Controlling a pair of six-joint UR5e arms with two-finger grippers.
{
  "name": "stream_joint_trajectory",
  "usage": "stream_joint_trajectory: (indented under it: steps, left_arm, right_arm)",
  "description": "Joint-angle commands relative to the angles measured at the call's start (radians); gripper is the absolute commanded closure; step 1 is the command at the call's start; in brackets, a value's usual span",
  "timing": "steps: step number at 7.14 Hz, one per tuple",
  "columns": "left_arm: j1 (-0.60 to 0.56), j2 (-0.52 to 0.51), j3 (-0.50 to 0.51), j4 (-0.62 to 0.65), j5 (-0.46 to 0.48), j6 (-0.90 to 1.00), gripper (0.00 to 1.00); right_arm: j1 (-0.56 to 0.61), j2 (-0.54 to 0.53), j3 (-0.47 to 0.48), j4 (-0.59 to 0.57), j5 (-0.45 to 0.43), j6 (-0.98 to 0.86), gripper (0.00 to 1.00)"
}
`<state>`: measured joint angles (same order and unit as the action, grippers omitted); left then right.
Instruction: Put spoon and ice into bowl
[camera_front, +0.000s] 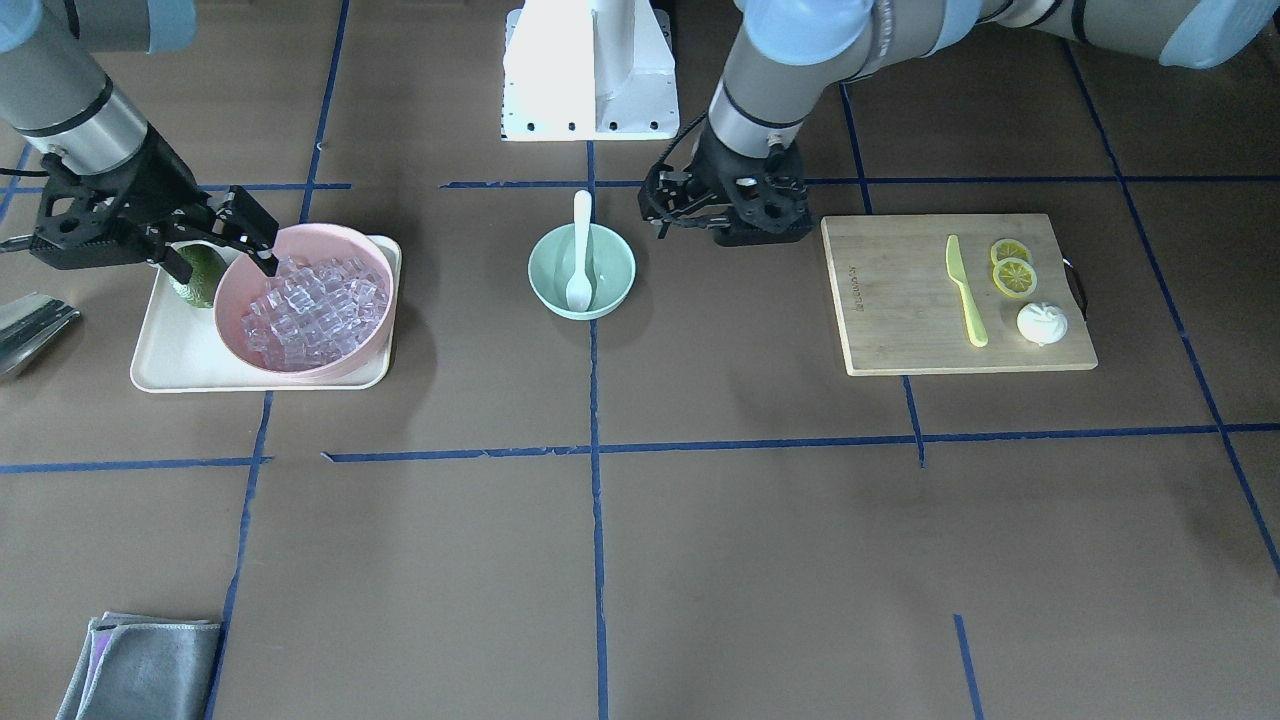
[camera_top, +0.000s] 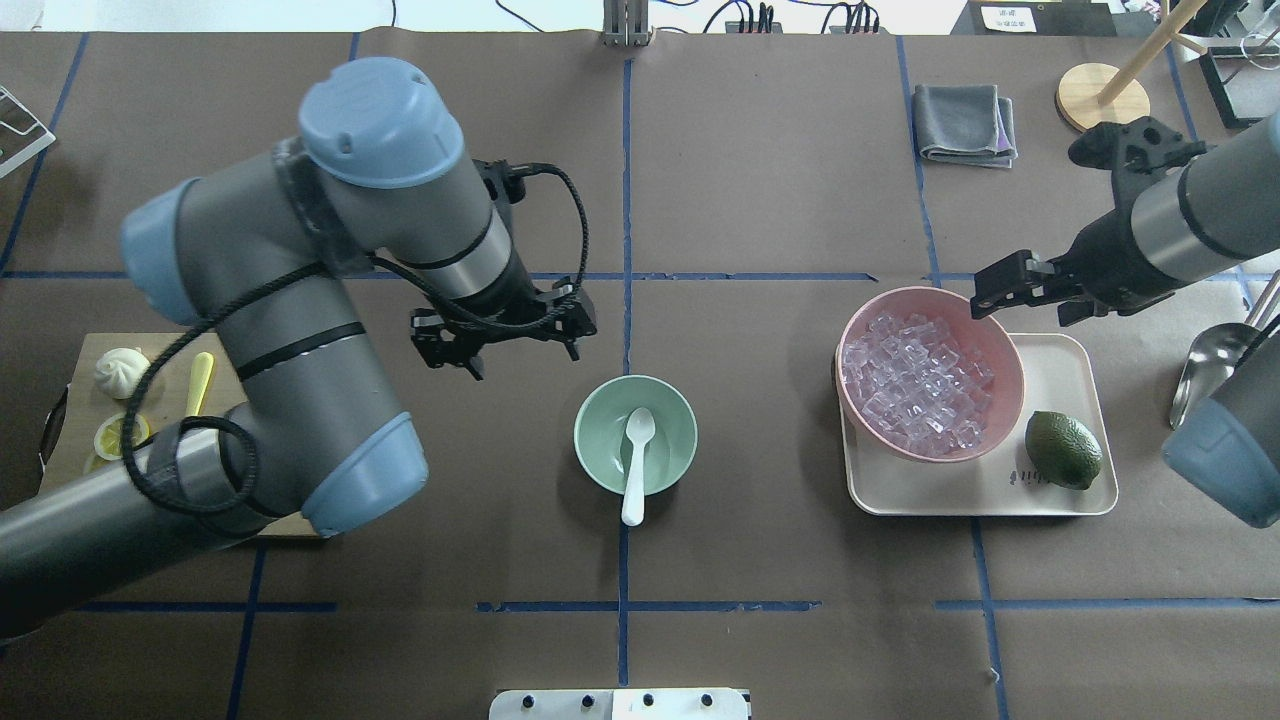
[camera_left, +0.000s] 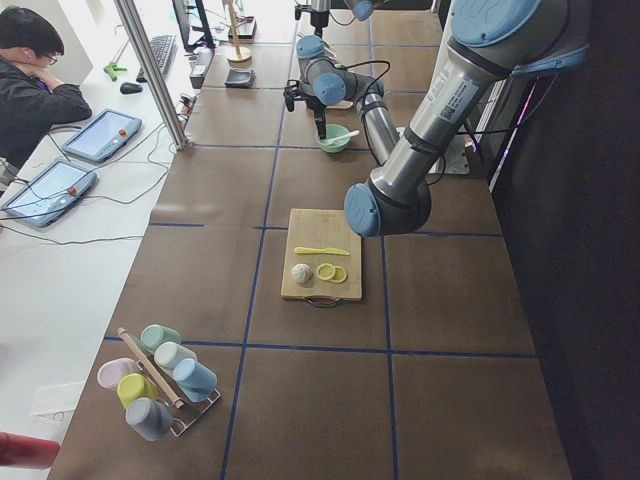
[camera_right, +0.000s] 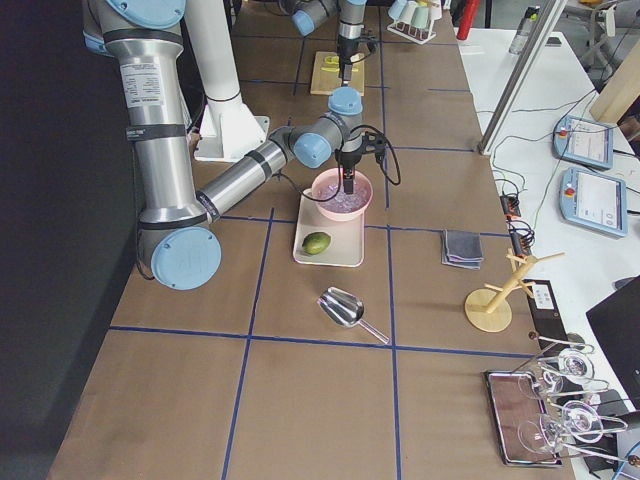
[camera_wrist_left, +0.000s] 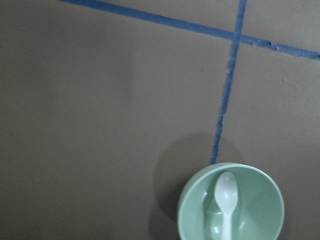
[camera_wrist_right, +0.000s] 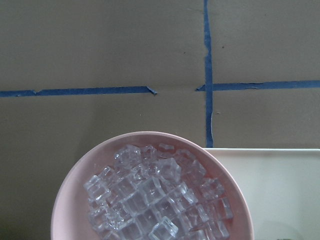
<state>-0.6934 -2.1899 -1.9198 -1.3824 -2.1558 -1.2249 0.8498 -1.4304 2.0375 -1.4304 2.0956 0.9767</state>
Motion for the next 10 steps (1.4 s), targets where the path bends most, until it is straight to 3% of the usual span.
stream_joint_trajectory:
  steps: [1,4,8,10]
  left_arm:
    - [-0.073,0.11,-0.096,0.019,-0.002,0.105,0.0]
    - [-0.109,0.2,-0.186,0.045,-0.003,0.14,0.0]
    - [-0.126,0.239,-0.209,0.057,-0.003,0.142,0.0]
    - [-0.127,0.245,-0.22,0.057,-0.004,0.142,0.0]
  right_arm:
    - [-0.078,0.016,-0.026,0.004,-0.07,0.01,0.01]
    - [-0.132,0.019,-0.069,0.002,-0.081,0.004,0.03]
    - [-0.15,0.019,-0.088,0.001,-0.107,-0.018,0.24]
    - [-0.15,0.021,-0.089,-0.001,-0.12,-0.041,0.28]
